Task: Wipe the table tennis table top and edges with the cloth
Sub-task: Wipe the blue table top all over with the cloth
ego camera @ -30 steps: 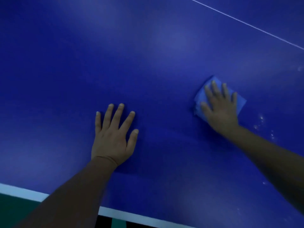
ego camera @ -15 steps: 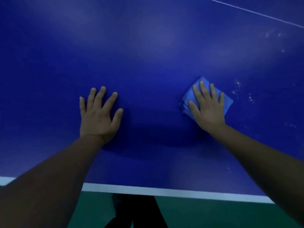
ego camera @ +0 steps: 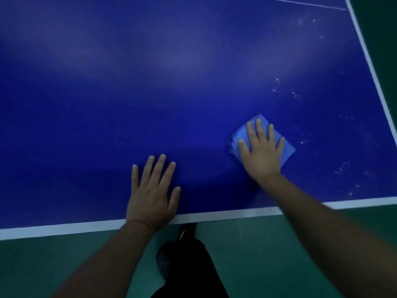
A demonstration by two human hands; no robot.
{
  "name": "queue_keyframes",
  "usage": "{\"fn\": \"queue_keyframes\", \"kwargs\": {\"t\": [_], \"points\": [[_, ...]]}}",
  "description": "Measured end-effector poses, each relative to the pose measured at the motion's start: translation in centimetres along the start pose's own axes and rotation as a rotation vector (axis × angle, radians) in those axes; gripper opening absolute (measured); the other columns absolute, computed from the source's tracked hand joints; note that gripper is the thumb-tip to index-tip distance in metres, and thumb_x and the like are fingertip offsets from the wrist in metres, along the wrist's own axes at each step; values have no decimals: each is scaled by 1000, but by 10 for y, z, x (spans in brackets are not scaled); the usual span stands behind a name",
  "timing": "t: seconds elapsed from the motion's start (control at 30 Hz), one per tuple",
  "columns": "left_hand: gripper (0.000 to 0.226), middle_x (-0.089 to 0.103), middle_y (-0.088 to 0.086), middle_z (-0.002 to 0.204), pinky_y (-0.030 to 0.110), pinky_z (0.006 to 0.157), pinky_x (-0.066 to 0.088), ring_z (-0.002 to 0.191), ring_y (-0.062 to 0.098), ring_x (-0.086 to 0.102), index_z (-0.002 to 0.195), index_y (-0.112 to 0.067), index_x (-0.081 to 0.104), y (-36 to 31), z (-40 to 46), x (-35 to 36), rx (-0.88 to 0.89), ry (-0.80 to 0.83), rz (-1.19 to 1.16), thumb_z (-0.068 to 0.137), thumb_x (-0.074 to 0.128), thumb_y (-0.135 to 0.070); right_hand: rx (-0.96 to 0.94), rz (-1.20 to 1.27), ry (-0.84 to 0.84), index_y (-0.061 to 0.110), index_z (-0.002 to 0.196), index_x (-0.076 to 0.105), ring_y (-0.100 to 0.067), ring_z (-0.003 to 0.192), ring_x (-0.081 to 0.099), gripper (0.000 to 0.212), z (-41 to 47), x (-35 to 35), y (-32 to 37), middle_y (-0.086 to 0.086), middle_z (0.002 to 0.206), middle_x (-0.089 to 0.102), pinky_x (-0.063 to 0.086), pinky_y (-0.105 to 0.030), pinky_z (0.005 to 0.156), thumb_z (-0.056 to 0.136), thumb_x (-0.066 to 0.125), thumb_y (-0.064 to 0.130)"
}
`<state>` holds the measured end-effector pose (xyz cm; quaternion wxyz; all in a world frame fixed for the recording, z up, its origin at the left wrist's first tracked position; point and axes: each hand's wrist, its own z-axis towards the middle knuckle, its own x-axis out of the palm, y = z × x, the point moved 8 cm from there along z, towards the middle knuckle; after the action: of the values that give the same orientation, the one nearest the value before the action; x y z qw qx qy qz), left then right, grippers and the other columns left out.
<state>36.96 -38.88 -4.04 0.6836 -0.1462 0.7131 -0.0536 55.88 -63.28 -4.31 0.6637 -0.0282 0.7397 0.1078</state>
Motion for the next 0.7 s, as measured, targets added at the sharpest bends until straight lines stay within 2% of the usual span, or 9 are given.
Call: {"fn": "queue_keyframes", "kwargs": {"t": [0.07,0.13,0.2,0.23,0.3,0.4,0.5,0.57,0.7], "points": [[66,29,10,164,60,122,5,153,31,18,152,-16,42,-2,-1,4,-1,18,14,96,33,-50,-113,-27,-17,30,157,31,-33,154,14,66,-42,9,32,3,167,22,10,-66,118,99,24,61],[66,28,10,164,60,122,4,154,31,17,152,-16,42,-2,0,4,2,20,3,96,33,-50,-406,-46,48,31,156,34,-31,154,15,62,-92,22,48,3,166,24,11,-66,119,101,28,59],[65,27,10,164,59,123,3,154,30,14,152,-17,43,-2,0,4,5,29,-1,96,32,-50,-611,-84,104,33,156,31,-29,154,15,61,-111,23,32,4,166,23,8,-61,120,102,28,60],[65,27,9,165,58,123,2,155,29,12,152,-18,43,-2,0,4,3,36,0,97,30,-50,-622,-104,103,34,156,29,-30,153,17,61,-104,20,15,4,165,24,8,-58,120,102,24,62],[65,26,8,165,56,124,-1,155,28,10,152,-19,42,-2,0,6,-9,50,2,97,28,-51,-436,-128,55,34,156,26,-33,152,21,64,-78,9,-32,3,165,26,11,-58,119,102,14,66],[65,26,8,165,55,124,-2,155,28,10,152,-19,42,-1,1,6,-12,46,1,97,26,-51,135,-18,51,34,160,17,-28,156,3,65,-55,-1,-95,5,169,8,3,-61,122,102,16,64],[64,27,9,164,55,124,-1,155,29,10,152,-19,42,0,1,6,-12,41,-3,98,26,-51,464,49,18,33,162,11,-29,156,-3,63,-59,-1,-76,5,170,1,1,-64,120,104,22,57],[64,27,9,164,56,124,0,155,29,10,152,-19,42,-1,0,5,-16,32,-8,98,26,-50,354,43,-26,33,160,22,-32,155,6,62,-67,6,-22,4,169,11,5,-66,120,102,26,55],[64,29,10,163,58,124,3,154,30,13,151,-18,43,-2,0,5,-28,9,-4,97,26,-48,-313,-20,19,29,153,41,-35,152,23,60,-116,23,70,0,163,32,15,-67,118,99,34,56]]}}
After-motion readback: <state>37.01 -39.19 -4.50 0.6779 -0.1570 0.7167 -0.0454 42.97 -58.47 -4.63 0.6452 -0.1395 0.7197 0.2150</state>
